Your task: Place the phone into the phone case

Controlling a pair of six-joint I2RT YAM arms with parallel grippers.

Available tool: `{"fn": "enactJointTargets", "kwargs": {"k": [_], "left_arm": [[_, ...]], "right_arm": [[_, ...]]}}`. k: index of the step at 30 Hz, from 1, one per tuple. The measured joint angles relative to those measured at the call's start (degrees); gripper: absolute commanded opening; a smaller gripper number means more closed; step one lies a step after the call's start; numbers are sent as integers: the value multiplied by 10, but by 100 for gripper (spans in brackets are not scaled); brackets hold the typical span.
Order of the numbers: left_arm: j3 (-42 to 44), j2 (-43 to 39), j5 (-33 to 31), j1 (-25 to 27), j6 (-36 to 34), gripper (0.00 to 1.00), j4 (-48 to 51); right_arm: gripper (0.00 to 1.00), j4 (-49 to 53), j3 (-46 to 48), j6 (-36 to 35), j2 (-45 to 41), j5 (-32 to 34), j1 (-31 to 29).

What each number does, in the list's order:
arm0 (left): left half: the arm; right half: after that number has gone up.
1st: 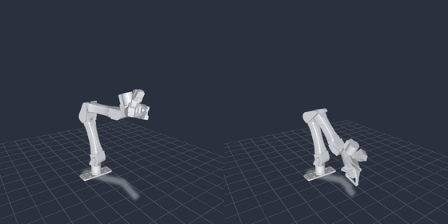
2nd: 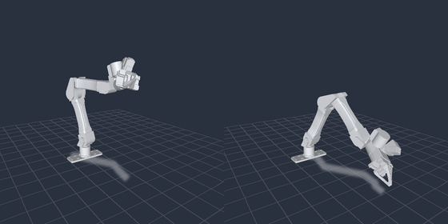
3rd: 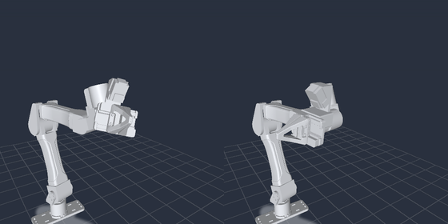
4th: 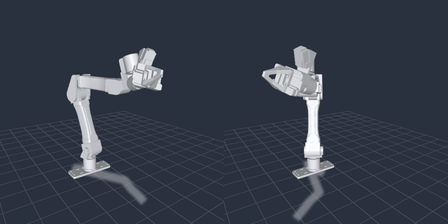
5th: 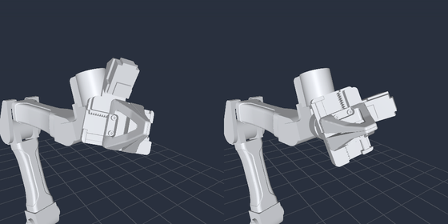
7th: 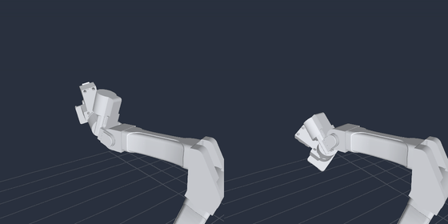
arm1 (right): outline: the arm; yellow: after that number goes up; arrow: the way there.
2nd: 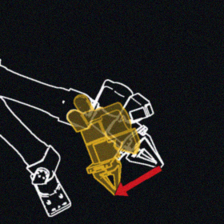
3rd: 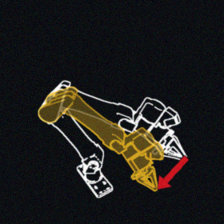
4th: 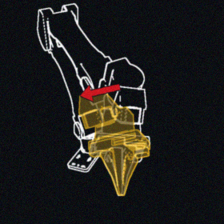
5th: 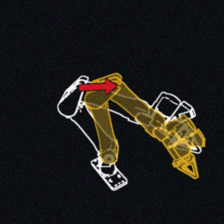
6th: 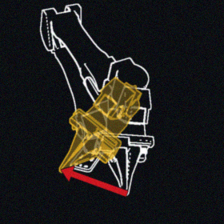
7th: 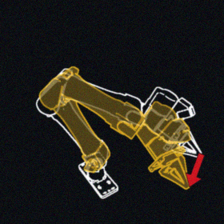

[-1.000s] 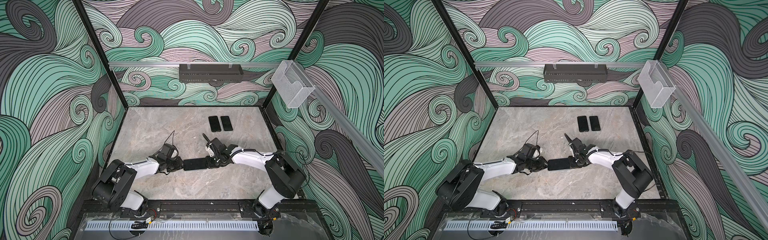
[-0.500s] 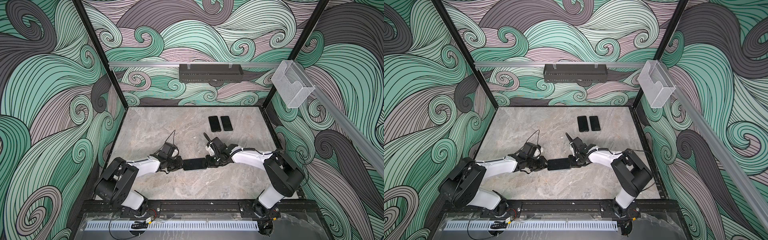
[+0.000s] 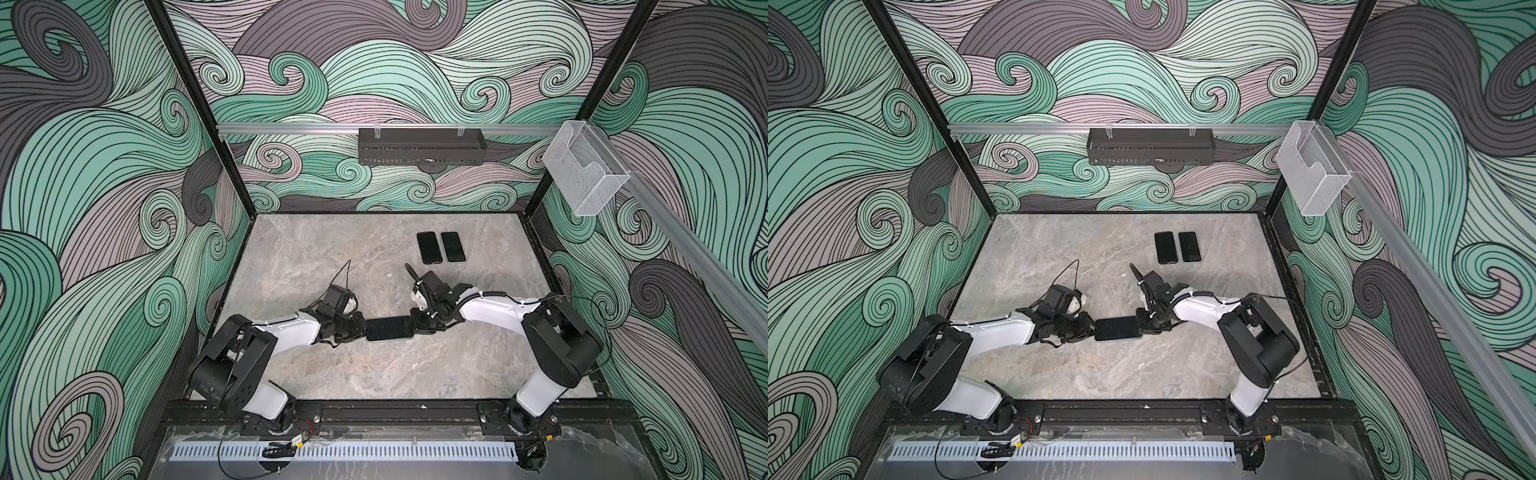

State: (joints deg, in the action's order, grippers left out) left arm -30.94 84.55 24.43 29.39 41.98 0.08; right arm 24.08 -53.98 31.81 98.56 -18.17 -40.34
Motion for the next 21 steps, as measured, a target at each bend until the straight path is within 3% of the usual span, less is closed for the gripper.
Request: {"fn": "enactJointTargets", "kwargs": {"k": [21], "left_arm": [[5,-10,-9,0,0,28,4]], "right_arm": [[11,57,-45,-3,28,52,-26]]}}
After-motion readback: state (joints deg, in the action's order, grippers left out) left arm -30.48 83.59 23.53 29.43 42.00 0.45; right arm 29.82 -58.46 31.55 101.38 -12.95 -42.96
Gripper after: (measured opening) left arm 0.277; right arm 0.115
